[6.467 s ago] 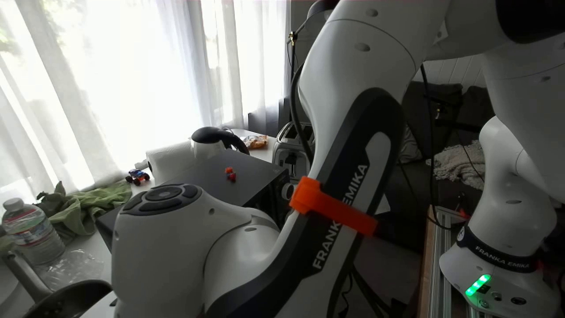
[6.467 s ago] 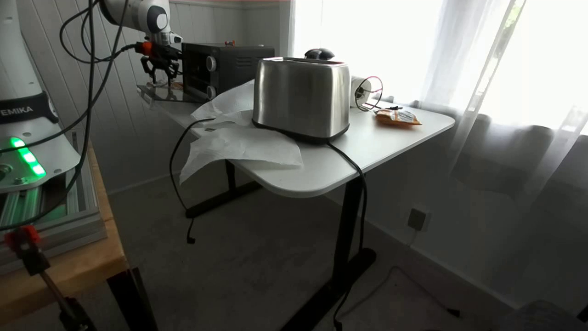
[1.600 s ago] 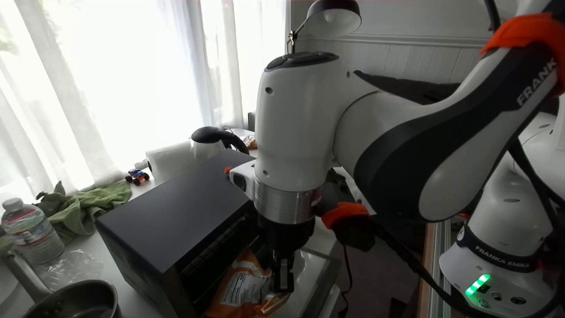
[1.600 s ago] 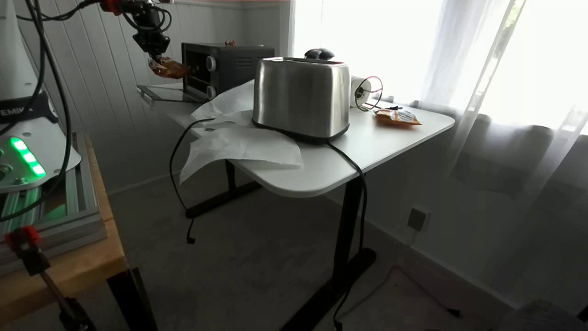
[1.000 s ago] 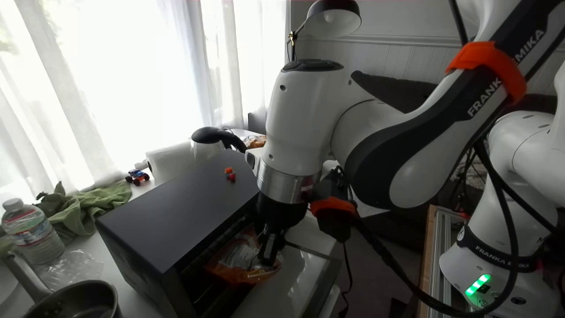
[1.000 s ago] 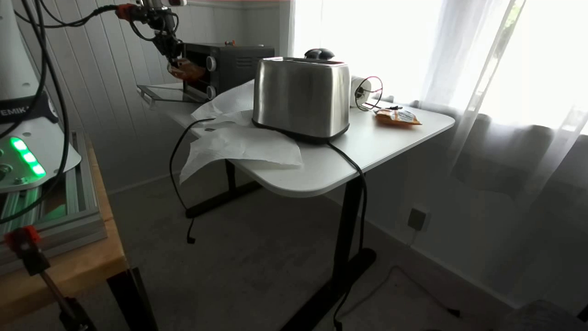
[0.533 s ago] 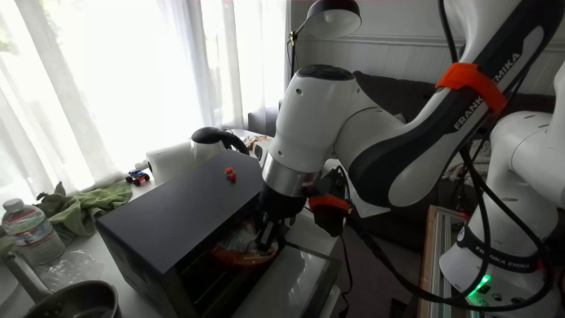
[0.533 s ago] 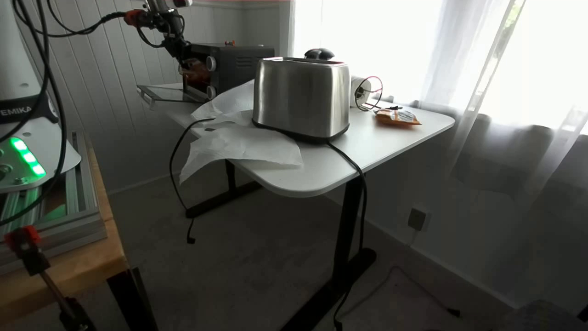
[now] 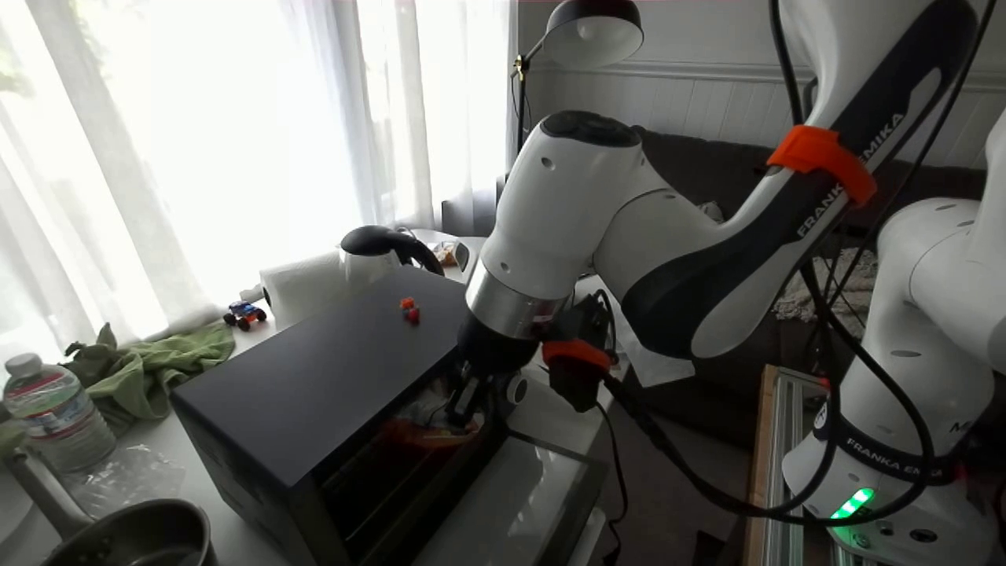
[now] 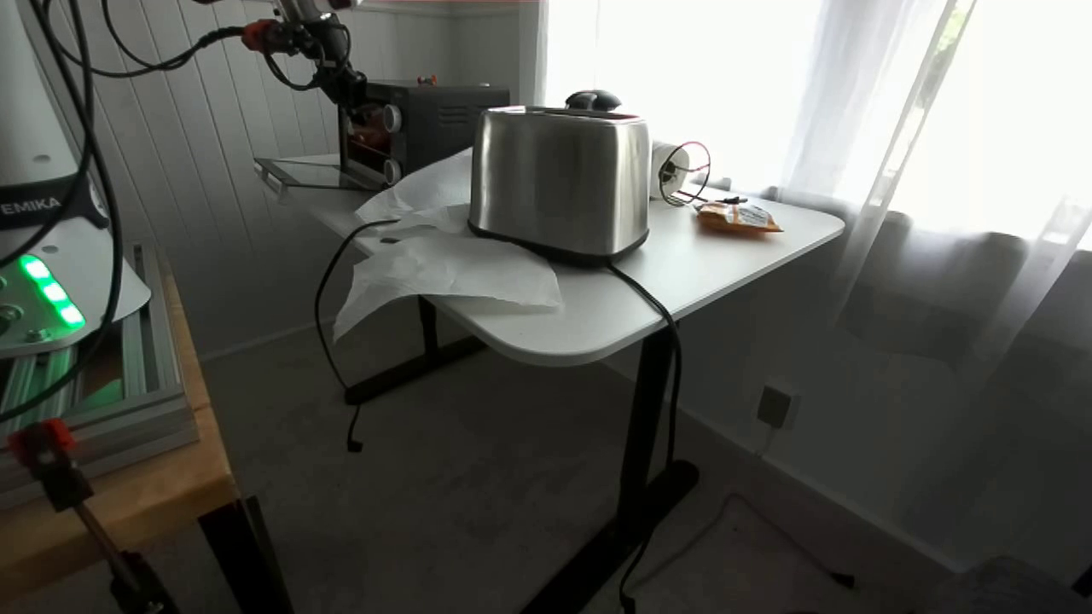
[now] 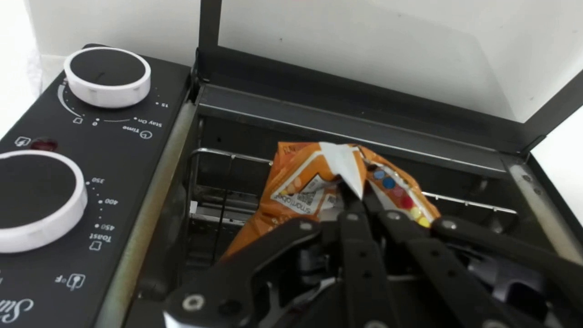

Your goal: Put the white and orange packet in the toaster oven.

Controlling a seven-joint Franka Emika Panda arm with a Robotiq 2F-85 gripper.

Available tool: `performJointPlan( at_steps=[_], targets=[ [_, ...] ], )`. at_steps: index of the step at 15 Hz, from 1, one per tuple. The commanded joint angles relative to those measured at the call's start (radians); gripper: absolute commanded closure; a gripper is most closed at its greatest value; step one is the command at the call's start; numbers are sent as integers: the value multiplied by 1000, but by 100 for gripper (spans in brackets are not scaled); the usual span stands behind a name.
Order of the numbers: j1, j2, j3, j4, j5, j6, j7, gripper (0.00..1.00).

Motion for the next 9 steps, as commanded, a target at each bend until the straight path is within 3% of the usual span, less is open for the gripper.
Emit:
performJointPlan(
  at_steps=[1,3,4,5,9],
  targets=[
    [-22,5,3,-9,-85,41,89,98],
    [-28,7,3,-5,-125,48,115,91],
    [-30,9,4,-3,-139,50,124,83],
    [-32,10,4,-1,-155,49,136,69],
    [-37,12,4,0,-196,49,166,42]
  ],
)
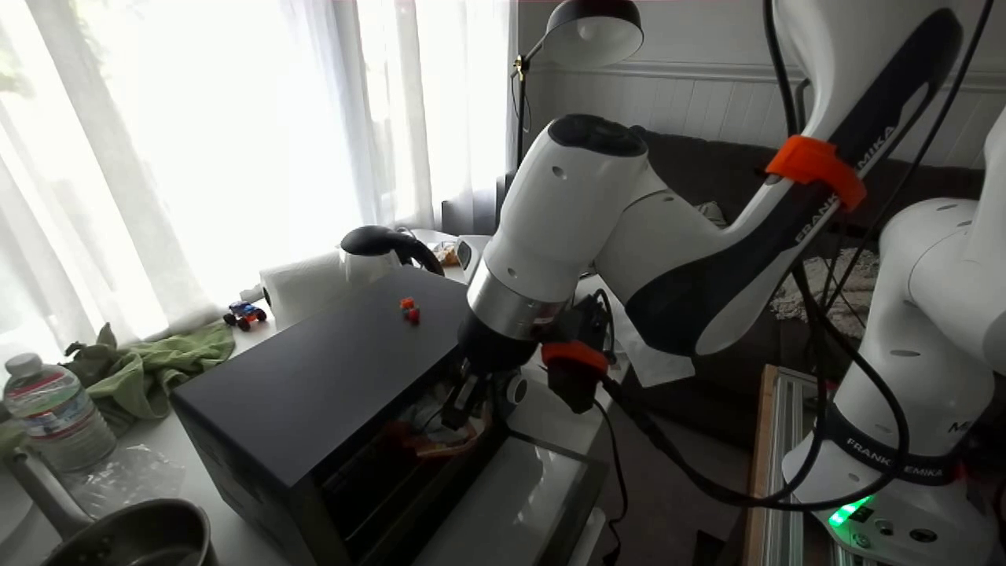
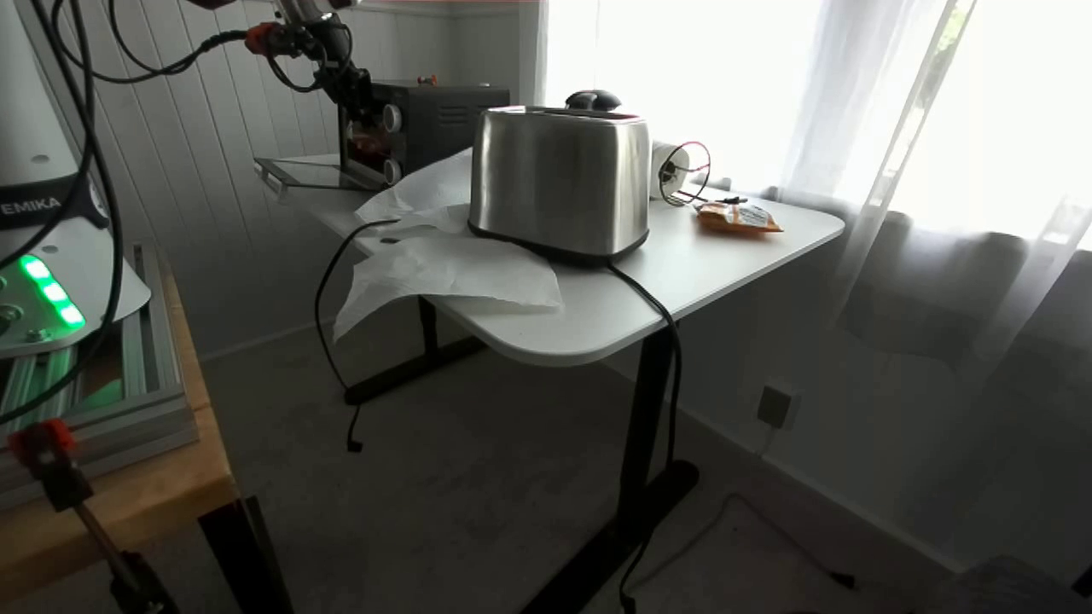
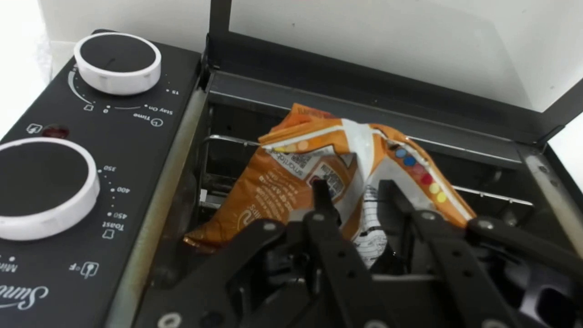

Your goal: Put the white and orange packet in the toaster oven.

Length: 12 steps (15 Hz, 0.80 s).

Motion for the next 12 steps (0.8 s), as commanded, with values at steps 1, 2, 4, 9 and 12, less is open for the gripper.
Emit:
performJointPlan(
  at_steps=[1,2,4,9,12],
  targets=[
    [-12,7,4,-1,-67,26,63,36],
    [-10,8,3,-2,-66,27,62,28],
    [4,12,2,-12,-14,35,23,14],
    [31,-13,10,-46,72,15,-32,0],
    [44,-29,13,-64,108,-2,-44,15]
  ],
)
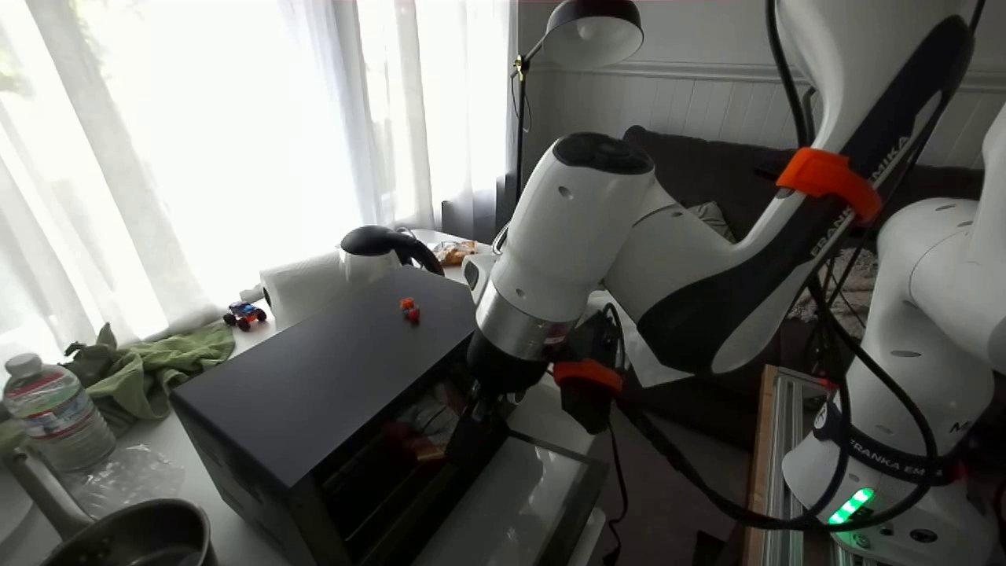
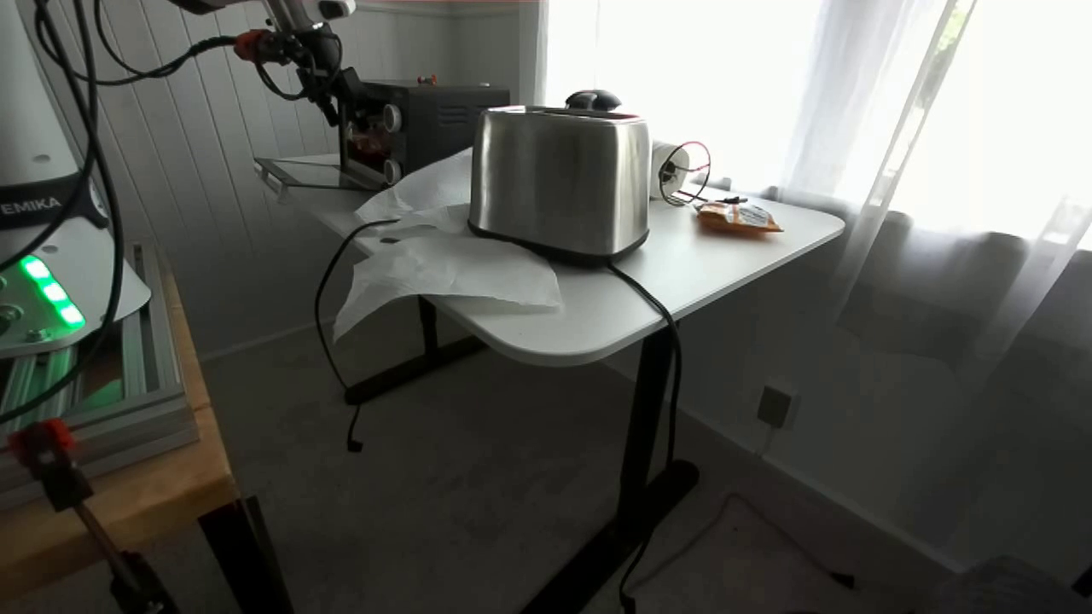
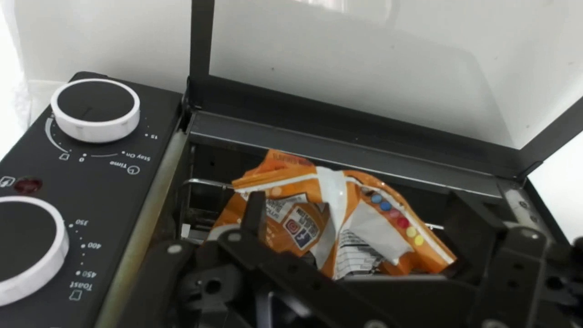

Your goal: Put the white and orange packet in the toaster oven.

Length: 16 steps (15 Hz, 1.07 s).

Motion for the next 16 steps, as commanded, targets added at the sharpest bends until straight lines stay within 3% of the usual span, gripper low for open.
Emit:
performJointPlan(
  at_steps=[1,11,16],
  targets=[
    [22,-40,5,-43,75,-5,-37,26],
    [13,-96,3,-81,35,3,-11,97],
    [-17,-89,8,-65,-52,19,25,98]
  ],
)
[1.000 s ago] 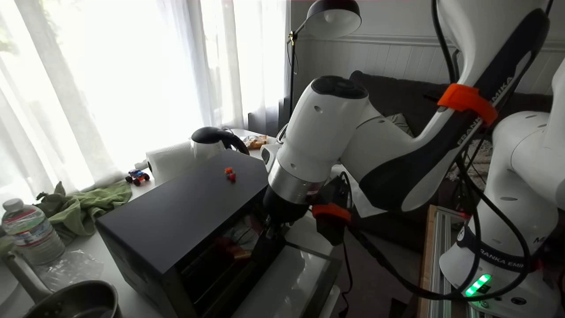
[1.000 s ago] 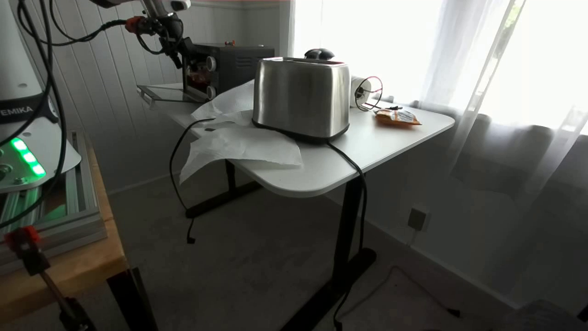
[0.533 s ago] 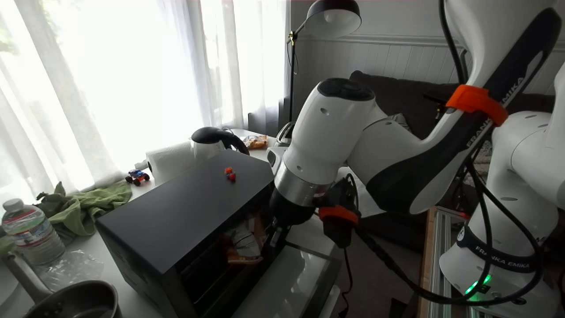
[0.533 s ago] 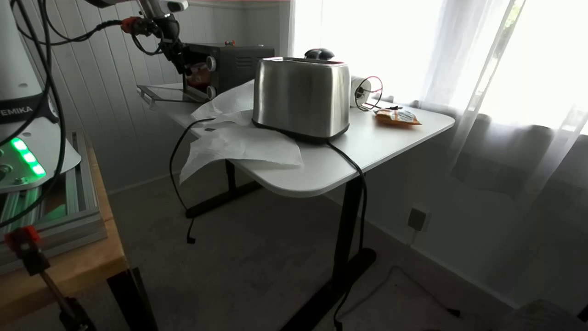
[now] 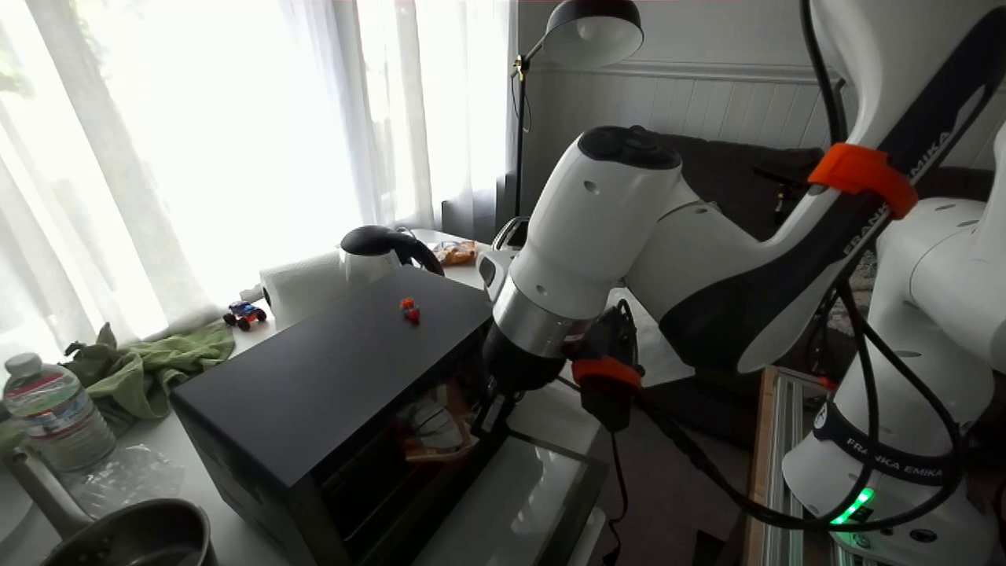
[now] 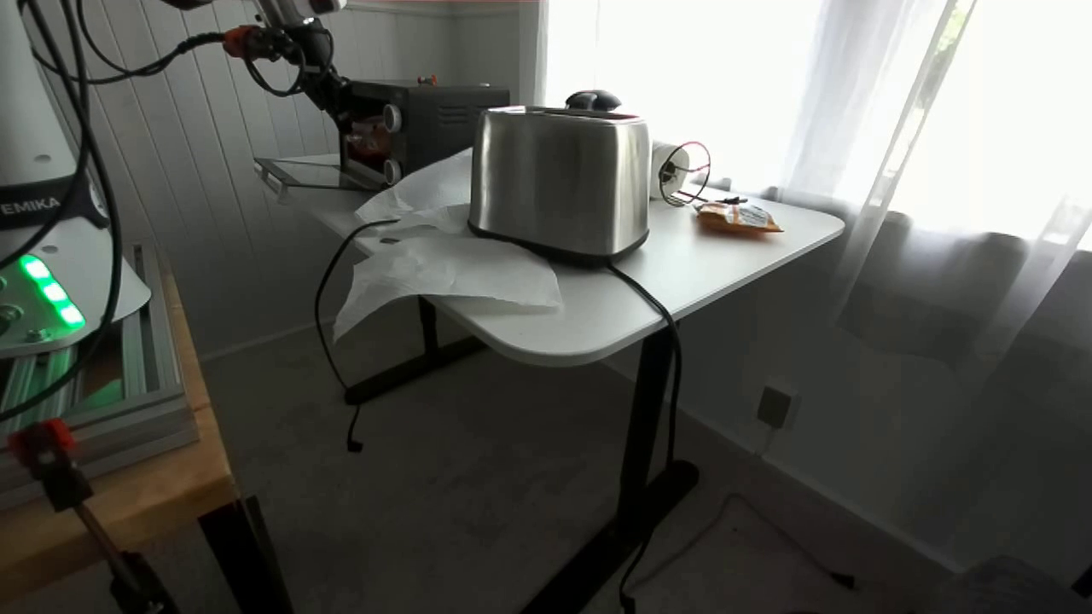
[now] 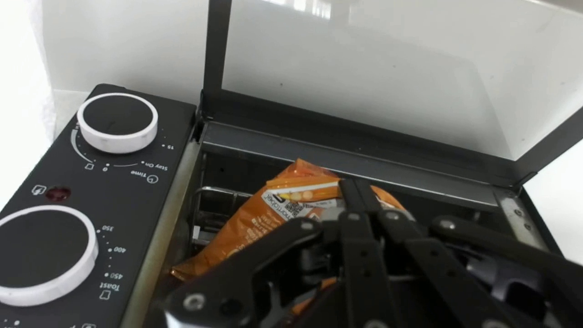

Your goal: Put the white and orange packet in the toaster oven.

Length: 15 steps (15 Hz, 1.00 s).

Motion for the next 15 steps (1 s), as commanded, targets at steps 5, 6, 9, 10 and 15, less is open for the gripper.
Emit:
performJointPlan(
  at_steps=[5,6,9,10,15],
  targets=[
    [-79,-30,16,-2,-216,35,166,98],
    [-90,-30,19,2,-245,35,199,99],
    [-109,-28,23,12,-319,35,285,98],
    [-115,-30,24,14,-345,37,316,98],
    [-96,-15,16,12,-362,43,337,72]
  ],
)
